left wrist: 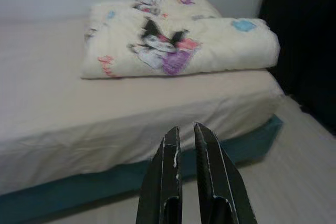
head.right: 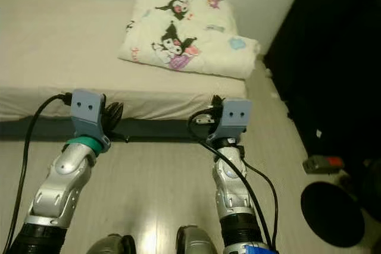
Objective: Clean up the room
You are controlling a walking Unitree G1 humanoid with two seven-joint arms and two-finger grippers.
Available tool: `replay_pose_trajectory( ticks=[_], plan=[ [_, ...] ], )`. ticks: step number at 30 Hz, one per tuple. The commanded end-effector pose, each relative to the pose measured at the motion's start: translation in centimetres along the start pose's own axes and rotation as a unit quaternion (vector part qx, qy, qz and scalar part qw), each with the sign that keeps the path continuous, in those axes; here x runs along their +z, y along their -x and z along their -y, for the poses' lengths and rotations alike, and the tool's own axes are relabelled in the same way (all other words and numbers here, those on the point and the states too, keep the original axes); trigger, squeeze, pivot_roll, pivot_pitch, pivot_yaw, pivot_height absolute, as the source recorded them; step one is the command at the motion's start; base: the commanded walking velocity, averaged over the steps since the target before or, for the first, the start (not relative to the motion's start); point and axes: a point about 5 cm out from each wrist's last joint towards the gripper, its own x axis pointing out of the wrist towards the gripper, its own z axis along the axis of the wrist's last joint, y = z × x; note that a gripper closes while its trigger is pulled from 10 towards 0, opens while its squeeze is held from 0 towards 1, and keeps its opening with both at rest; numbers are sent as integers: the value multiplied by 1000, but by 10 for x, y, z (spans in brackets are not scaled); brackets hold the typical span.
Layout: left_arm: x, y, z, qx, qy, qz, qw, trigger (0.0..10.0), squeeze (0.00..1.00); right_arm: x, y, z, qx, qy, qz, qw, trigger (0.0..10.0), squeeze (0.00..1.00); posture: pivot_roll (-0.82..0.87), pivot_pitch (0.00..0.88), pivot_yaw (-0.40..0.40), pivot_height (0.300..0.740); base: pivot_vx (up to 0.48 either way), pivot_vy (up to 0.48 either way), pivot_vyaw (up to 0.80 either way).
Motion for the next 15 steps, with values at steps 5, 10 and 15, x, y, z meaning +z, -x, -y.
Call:
replay_pose_trajectory(
  ticks=[5, 10, 15],
  plan=[
    [-4, 1, 1, -3, -6, -7, 1000, 10000, 0, -4, 1, 2, -7, -2, -12, 1000, 10000, 0, -7, 84, -12, 740, 0, 0, 0],
    [-3, 1, 1, -5, -12, -3, 1000, 10000, 0, -4, 1, 2, -4, -2, -11, 1000, 10000, 0, -7, 83, -11, 740, 267, 0, 0],
    [-3, 1, 1, -6, -13, -2, 1000, 10000, 0, -4, 2, 1, -3, -2, -10, 1000, 10000, 0, -7, 83, -11, 740, 480, 0, 0]
  ],
)
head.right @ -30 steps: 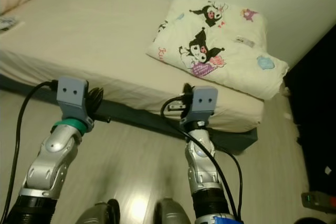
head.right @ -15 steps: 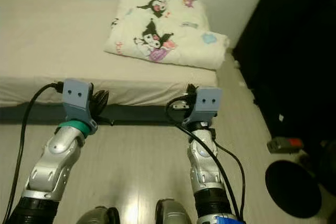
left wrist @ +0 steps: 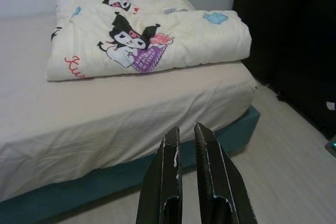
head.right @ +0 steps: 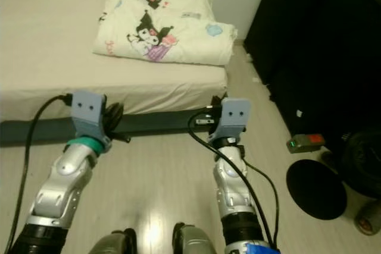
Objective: Clean up the room
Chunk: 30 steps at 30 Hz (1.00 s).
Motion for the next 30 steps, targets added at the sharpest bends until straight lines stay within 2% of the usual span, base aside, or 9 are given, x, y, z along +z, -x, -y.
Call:
replay_pose_trajectory(
  ticks=[1, 3, 12, 30],
  plan=[
    [-3, 1, 1, -5, -9, -4, 1000, 10000, 0, -5, 3, 0, -1, -7, -10, 1000, 10000, 0, -7, 83, -11, 740, 480, 0, 0],
    [-3, 1, 2, -5, -9, -4, 1000, 10000, 0, -5, 3, 0, -1, -8, -11, 1000, 10000, 0, -7, 83, -11, 740, 480, 0, 0],
    [-4, 0, 3, -6, -8, -4, 1000, 10000, 0, -5, 4, 2, -5, -6, -12, 1000, 10000, 0, -13, 88, -9, 740, 480, 0, -595],
    [-3, -1, 4, -7, -7, -3, 1000, 10000, 0, -5, 5, 2, -2, 2, -9, 1000, 10000, 0, -17, 88, -8, 740, 438, 0, 0]
  ],
)
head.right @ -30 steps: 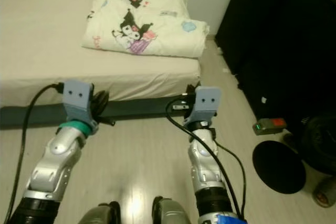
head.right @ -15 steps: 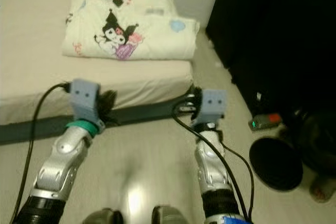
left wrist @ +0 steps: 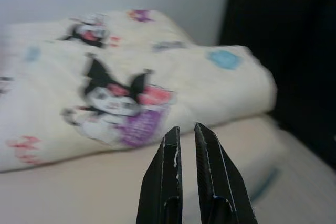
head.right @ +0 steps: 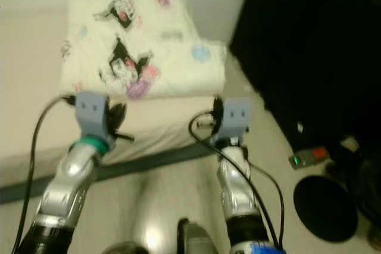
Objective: Clean up the room
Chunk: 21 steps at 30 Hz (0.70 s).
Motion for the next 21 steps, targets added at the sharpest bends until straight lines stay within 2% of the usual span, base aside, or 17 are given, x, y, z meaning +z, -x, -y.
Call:
replay_pose_trajectory(
  ticks=[1, 21],
  plan=[
    [-9, 3, -2, 5, -4, -17, 1000, 10000, 0, -7, 6, -2, 0, -5, -13, 1000, 10000, 0, -17, 88, -8, 740, 364, 0, 0],
    [-10, 3, -1, 2, -2, -20, 1000, 10000, 0, -5, 2, 11, 6, 13, -15, 1000, 10000, 0, -26, 91, -3, 740, 316, 0, 0]
  ],
)
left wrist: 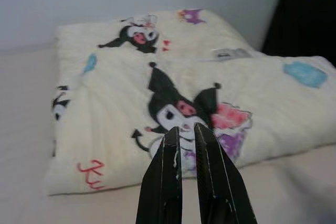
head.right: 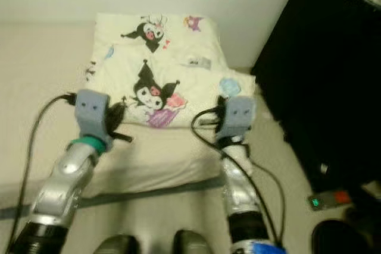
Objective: Clean up the room
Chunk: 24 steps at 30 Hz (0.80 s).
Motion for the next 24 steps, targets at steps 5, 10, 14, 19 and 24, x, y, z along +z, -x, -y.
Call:
replay_pose_trajectory(
  ticks=[5, 10, 14, 19, 24],
  plan=[
    [-6, 1, 5, -7, -2, -13, 1000, 10000, 0, -6, 4, 7, -11, -2, -15, 1000, 10000, 0, -26, 90, -1, 740, 290, 0, 0],
    [-6, 1, 5, -8, -2, -12, 1000, 10000, 0, -7, 4, 7, -10, -3, -15, 1000, 10000, 0, -26, 90, -1, 740, 292, 0, 0],
    [-6, 1, 5, -7, -2, -12, 1000, 10000, 0, -7, 4, 6, -9, -4, -16, 1000, 10000, 0, -24, 90, -2, 740, 290, 0, 0],
    [-6, 1, 4, -6, -2, -12, 1000, 10000, 0, -7, 3, 6, -8, -3, -17, 1000, 10000, 0, -24, 89, -3, 740, 288, 0, 0],
    [-7, 1, 4, -4, 2, -17, 1000, 10000, 0, -8, 3, 6, -7, -3, -18, 1000, 10000, 0, -24, 88, -3, 740, 164, 0, 0]
  ],
)
